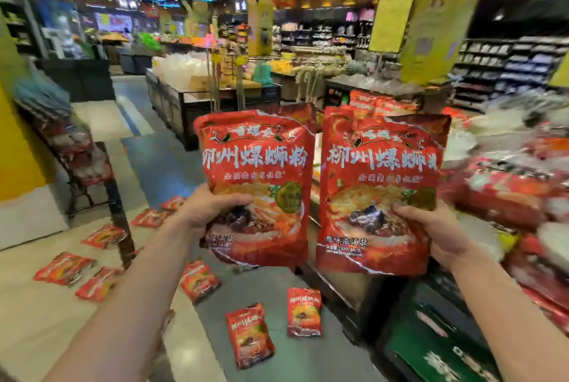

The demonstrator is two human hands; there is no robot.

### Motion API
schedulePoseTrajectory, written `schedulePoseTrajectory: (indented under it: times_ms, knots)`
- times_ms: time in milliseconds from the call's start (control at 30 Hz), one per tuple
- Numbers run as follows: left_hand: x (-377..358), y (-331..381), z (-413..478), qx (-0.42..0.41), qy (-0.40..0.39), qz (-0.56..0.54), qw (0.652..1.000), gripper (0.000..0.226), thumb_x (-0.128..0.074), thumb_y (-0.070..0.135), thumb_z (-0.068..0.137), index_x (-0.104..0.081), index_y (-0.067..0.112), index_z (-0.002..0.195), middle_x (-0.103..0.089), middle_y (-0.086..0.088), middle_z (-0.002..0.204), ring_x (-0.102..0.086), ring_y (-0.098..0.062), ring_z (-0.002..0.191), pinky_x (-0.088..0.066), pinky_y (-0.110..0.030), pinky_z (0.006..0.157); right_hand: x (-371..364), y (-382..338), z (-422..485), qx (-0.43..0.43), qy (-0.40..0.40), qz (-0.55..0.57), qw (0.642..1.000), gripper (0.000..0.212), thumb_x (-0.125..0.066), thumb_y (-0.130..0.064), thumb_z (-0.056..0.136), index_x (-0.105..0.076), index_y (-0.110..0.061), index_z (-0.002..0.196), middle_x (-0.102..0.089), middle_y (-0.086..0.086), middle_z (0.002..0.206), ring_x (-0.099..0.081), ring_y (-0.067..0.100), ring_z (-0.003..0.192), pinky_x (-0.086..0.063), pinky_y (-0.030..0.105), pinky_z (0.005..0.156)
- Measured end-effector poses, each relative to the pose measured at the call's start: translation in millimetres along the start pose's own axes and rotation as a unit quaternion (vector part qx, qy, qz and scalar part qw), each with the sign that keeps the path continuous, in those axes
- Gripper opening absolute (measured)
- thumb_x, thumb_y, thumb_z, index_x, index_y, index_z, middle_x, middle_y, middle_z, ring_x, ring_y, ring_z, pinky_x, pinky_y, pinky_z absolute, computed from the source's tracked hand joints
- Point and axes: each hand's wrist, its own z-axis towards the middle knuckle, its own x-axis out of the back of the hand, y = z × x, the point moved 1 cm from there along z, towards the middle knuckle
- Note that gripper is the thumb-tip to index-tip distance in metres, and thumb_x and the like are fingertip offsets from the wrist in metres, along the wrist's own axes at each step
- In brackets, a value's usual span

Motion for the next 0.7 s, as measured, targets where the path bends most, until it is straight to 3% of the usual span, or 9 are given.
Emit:
schedulePoseTrajectory:
  times_ms: [67,167,267,367,433,500,567,633,700]
  knots:
    - [-48,10,3,-0.003,-0.055,0.009,0.998,0.081,-0.092,0.023,0.027,-0.07,0.007,0.103,-0.078,-0.012,0.095,-0.075,-0.025,0.081,-0.061,-0.037,0.079,54,-19,-32,0.013,0.05,-0.009,0.999,0.074,-0.1,-0.032,0.027,-0.074,-0.015,0.094,-0.076,0.012,0.101,-0.074,0.025,0.086,-0.062,0.038,0.073]
    - [-127,14,-2,0.003,-0.131,0.029,0.991,0.08,-0.098,0.018,0.034,-0.069,0.006,0.107,-0.077,-0.015,0.101,-0.075,-0.029,0.087,-0.06,-0.038,0.08,127,-42,-90,0.026,0.103,-0.013,0.994,0.05,-0.089,-0.024,0.054,-0.071,-0.018,0.1,-0.077,0.006,0.096,-0.071,0.028,0.097,-0.062,0.038,0.076]
    - [-212,10,-23,0.004,-0.193,0.048,0.98,0.062,-0.093,0.011,0.055,-0.067,0.008,0.112,-0.076,-0.013,0.104,-0.075,-0.025,0.088,-0.06,-0.038,0.084,200,-53,-151,0.044,0.177,-0.02,0.983,0.049,-0.086,-0.018,0.058,-0.069,-0.015,0.104,-0.078,0.003,0.09,-0.073,0.022,0.09,-0.062,0.032,0.071]
    - [-303,3,-56,-0.007,-0.259,0.065,0.964,0.087,-0.099,0.031,0.033,-0.067,0.013,0.112,-0.078,-0.004,0.096,-0.076,-0.018,0.085,-0.06,-0.031,0.075,269,-62,-227,0.054,0.25,-0.03,0.966,0.049,-0.084,-0.015,0.059,-0.068,-0.008,0.105,-0.077,-0.003,0.081,-0.073,0.011,0.077,-0.059,0.023,0.064]
    - [-367,-4,-89,0.004,-0.297,0.065,0.953,0.099,-0.101,0.037,0.022,-0.066,0.013,0.112,-0.078,-0.008,0.098,-0.076,-0.023,0.087,-0.06,-0.036,0.078,317,-66,-283,0.061,0.299,-0.044,0.951,0.04,-0.083,-0.011,0.064,-0.068,-0.012,0.101,-0.077,-0.006,0.081,-0.072,0.008,0.08,-0.058,0.022,0.068]
    - [-433,-12,-134,0.008,-0.348,0.062,0.936,0.097,-0.1,0.036,0.018,-0.065,0.015,0.107,-0.079,-0.003,0.089,-0.076,-0.018,0.078,-0.06,-0.031,0.068,367,-69,-345,0.067,0.339,-0.052,0.937,0.032,-0.075,-0.001,0.072,-0.068,-0.014,0.1,-0.077,-0.006,0.081,-0.072,0.011,0.081,-0.056,0.028,0.075]
    - [-495,-22,-180,0.011,-0.389,0.058,0.919,0.089,-0.098,0.035,0.026,-0.064,0.014,0.105,-0.079,-0.003,0.087,-0.076,-0.016,0.072,-0.059,-0.028,0.06,413,-74,-405,0.06,0.371,-0.047,0.926,0.047,-0.087,-0.016,0.058,-0.069,-0.013,0.101,-0.078,-0.001,0.086,-0.073,0.017,0.08,-0.058,0.036,0.079]
    - [-552,-34,-222,0.022,-0.423,0.063,0.904,0.092,-0.099,0.037,0.029,-0.064,0.013,0.11,-0.078,-0.007,0.092,-0.076,-0.021,0.077,-0.06,-0.033,0.067,449,-79,-464,0.06,0.408,-0.052,0.91,0.076,-0.096,-0.031,0.037,-0.07,-0.009,0.105,-0.077,0.005,0.09,-0.074,0.02,0.079,-0.061,0.037,0.077]
    - [-606,-47,-262,0.028,-0.462,0.077,0.883,0.105,-0.1,0.048,0.02,-0.064,0.015,0.113,-0.079,-0.003,0.093,-0.076,-0.022,0.084,-0.059,-0.038,0.078,476,-85,-520,0.062,0.448,-0.054,0.89,0.079,-0.095,-0.03,0.039,-0.067,-0.005,0.109,-0.078,0.005,0.087,-0.074,0.019,0.075,-0.062,0.033,0.069]
